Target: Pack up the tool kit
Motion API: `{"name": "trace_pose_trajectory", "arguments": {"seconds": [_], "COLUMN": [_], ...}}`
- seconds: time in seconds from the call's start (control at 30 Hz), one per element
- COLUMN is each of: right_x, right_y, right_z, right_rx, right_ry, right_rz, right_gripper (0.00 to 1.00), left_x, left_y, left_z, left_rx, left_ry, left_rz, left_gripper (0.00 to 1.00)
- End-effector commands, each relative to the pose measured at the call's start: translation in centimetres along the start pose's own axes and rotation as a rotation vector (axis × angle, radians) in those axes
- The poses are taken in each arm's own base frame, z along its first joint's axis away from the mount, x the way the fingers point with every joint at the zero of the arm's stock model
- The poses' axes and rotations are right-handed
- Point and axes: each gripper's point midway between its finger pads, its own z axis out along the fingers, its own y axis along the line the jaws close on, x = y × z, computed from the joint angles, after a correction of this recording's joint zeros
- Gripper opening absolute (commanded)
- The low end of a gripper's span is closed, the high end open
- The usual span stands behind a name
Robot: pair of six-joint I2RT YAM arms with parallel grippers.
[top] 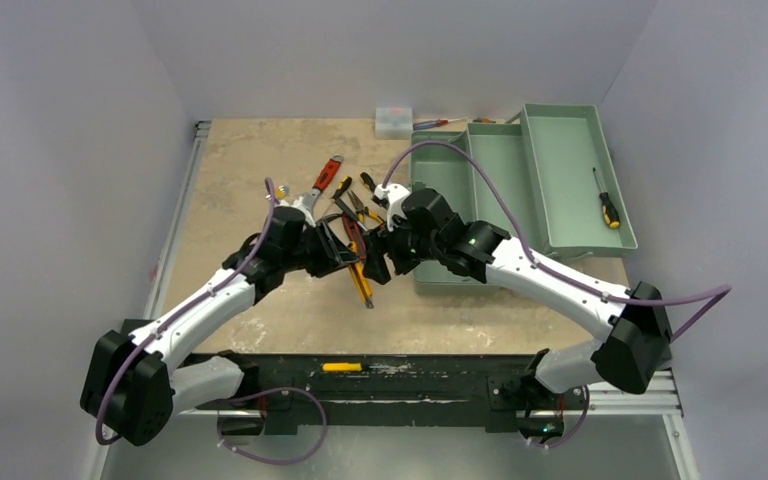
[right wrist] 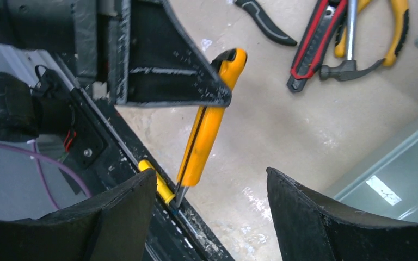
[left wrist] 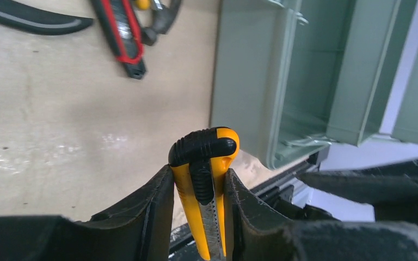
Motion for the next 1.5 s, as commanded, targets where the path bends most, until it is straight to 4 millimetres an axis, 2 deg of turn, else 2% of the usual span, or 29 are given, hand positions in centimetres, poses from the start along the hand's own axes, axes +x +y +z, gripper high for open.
{"name": "trace_pose_trajectory", "arguments": {"seconds": [0.0, 0.17, 0.23, 0.4, 0.47, 0.53, 0.6, 0.63, 0.67, 0.7, 0.73, 0.83, 1.0, 1.1, 1.23, 1.33, 1.47], "right_x": [-2.3, -1.7, -1.6, -1.1, -0.8, -0.7, -1.1, -1.4, -1.7, -2.0, -2.2, -3.0, -4.0, -4.8, -5.3, -5.2, -4.7], "right_y": [-0.8, -1.0, -0.6, 0.7, 0.9, 0.6, 0.5, 0.6, 0.4, 0.1, -0.5, -2.7, -8.0, -12.5, -17.2, -20.1, -23.4], "right_z": [-0.9, -0.1, 0.1, 0.5, 0.9, 0.9, 0.5, 0.1, -0.3, -0.8, -1.4, -3.5, -8.4, -12.6, -16.5, -18.0, -18.6], "right_rx": [0.079, 0.089, 0.061, -0.014, -0.031, -0.012, 0.004, 0.002, 0.020, 0.047, 0.087, 0.232, 0.536, 0.764, 0.922, 1.005, 1.118], "right_ry": [-0.092, -0.088, -0.089, -0.073, -0.057, -0.047, -0.059, -0.067, -0.081, -0.095, -0.106, -0.129, -0.147, -0.162, -0.190, -0.170, -0.108], "right_rz": [0.040, 0.098, 0.106, 0.115, 0.117, 0.121, 0.120, 0.119, 0.121, 0.126, 0.124, 0.096, 0.053, 0.072, 0.124, 0.159, 0.173], "right_gripper": [0.73, 0.66, 0.63, 0.58, 0.46, 0.23, 0.05, 0.01, 0.00, 0.00, 0.00, 0.00, 0.00, 0.00, 0.00, 0.00, 0.00], "left_x": [-0.8, -0.4, -0.5, -0.9, -0.9, -0.9, -0.7, -0.7, -0.7, -0.8, -0.7, -0.6, -0.5, -0.2, 0.6, 0.9, 1.1], "left_y": [-5.8, -8.1, -9.4, -10.8, -11.4, -12.0, -11.9, -11.4, -10.9, -10.5, -10.1, -9.4, -7.4, -7.2, -6.9, -6.3, -5.4], "left_z": [-1.7, -2.3, -2.7, -3.7, -4.2, -4.7, -4.9, -4.9, -4.9, -5.0, -5.0, -5.2, -5.3, -5.3, -4.9, -4.6, -4.2], "left_rx": [0.188, 0.284, 0.358, 0.430, 0.463, 0.493, 0.494, 0.472, 0.444, 0.426, 0.418, 0.390, 0.285, 0.285, 0.297, 0.287, 0.248], "left_ry": [-0.018, -0.016, -0.039, -0.089, -0.105, -0.116, -0.110, -0.112, -0.118, -0.129, -0.135, -0.141, -0.141, -0.128, -0.099, -0.089, -0.081], "left_rz": [0.077, 0.073, 0.079, 0.089, 0.098, 0.116, 0.137, 0.138, 0.140, 0.145, 0.151, 0.176, 0.213, 0.229, 0.240, 0.244, 0.246], "left_gripper": [0.00, 0.00, 0.00, 0.00, 0.00, 0.03, 0.19, 0.32, 0.52, 0.67, 0.75, 0.82, 0.84, 0.84, 0.84, 0.83, 0.82]}}
